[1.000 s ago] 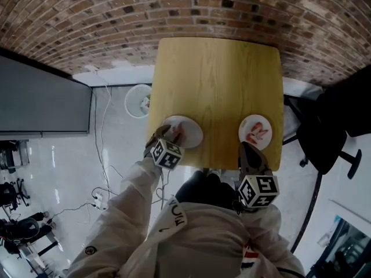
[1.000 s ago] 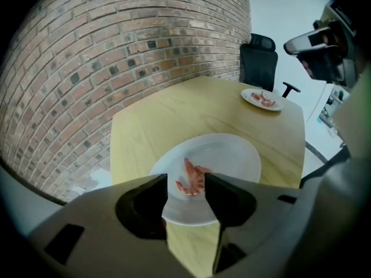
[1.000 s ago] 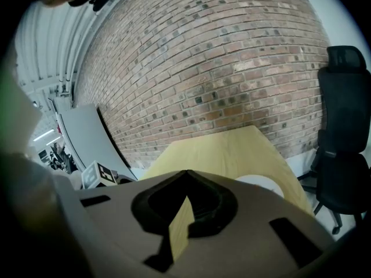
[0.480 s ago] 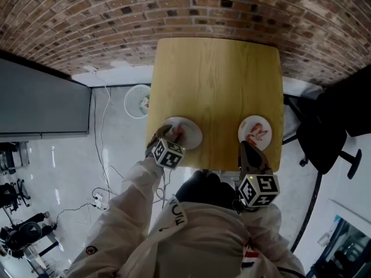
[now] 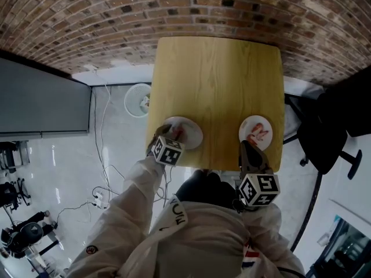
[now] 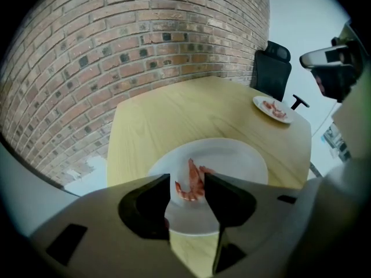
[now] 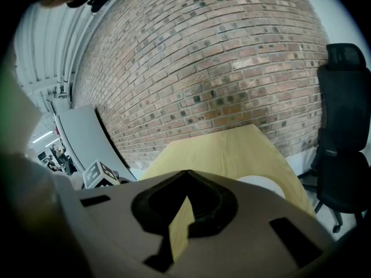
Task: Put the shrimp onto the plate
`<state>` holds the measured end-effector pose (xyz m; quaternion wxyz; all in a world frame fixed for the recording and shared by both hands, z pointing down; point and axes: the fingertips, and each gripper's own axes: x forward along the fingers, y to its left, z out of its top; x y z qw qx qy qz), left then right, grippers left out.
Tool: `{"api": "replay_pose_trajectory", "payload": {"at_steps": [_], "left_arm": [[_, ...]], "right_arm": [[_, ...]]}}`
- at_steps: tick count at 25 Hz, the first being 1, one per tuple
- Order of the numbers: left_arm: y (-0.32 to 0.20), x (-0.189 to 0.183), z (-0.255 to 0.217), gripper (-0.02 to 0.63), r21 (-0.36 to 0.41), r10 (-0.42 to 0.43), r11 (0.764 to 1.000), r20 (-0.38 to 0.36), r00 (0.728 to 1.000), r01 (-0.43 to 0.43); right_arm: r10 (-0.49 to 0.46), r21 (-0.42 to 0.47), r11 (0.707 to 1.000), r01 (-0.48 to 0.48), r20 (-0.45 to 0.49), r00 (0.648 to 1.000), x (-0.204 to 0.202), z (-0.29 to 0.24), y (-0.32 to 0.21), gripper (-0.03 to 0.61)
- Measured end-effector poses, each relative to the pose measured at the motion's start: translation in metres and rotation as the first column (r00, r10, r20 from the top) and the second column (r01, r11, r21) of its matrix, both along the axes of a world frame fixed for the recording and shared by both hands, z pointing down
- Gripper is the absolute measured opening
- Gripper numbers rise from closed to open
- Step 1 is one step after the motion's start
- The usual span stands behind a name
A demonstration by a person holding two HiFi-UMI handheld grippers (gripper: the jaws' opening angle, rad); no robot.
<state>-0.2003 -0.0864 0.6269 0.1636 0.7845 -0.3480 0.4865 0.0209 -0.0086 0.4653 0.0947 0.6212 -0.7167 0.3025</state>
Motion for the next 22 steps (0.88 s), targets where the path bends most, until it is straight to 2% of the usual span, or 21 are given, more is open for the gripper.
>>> {"api": "replay_pose_trajectory", "payload": {"at_steps": [8, 18, 22], "left_arm": [[0.0001, -0.0011, 0.0041, 0.184, -0.022, -0.026, 0.999, 0.003, 1.000, 0.026], [0.0022, -0.0012, 0.0056, 0.169, -0.106, -0.083, 0.992, -0.064, 0.995, 0.076], [0.0008, -0.0024, 0.0071, 0.167, -0.103, -0.093, 0.991, -0.075, 0.993, 0.085]], "right_arm": [[0.002, 0.000, 1.000, -0.002, 0.007, 1.000, 0.0003, 0.0010, 0.0002, 0.023], [0.007, -0.009, 1.000, -0.007, 0.009, 1.000, 0.0008, 0.0032, 0.0022, 0.023], [0.006, -0.008, 1.000, -0.006, 0.007, 1.000, 0.0005, 0.0039, 0.0021, 0.023]]}}
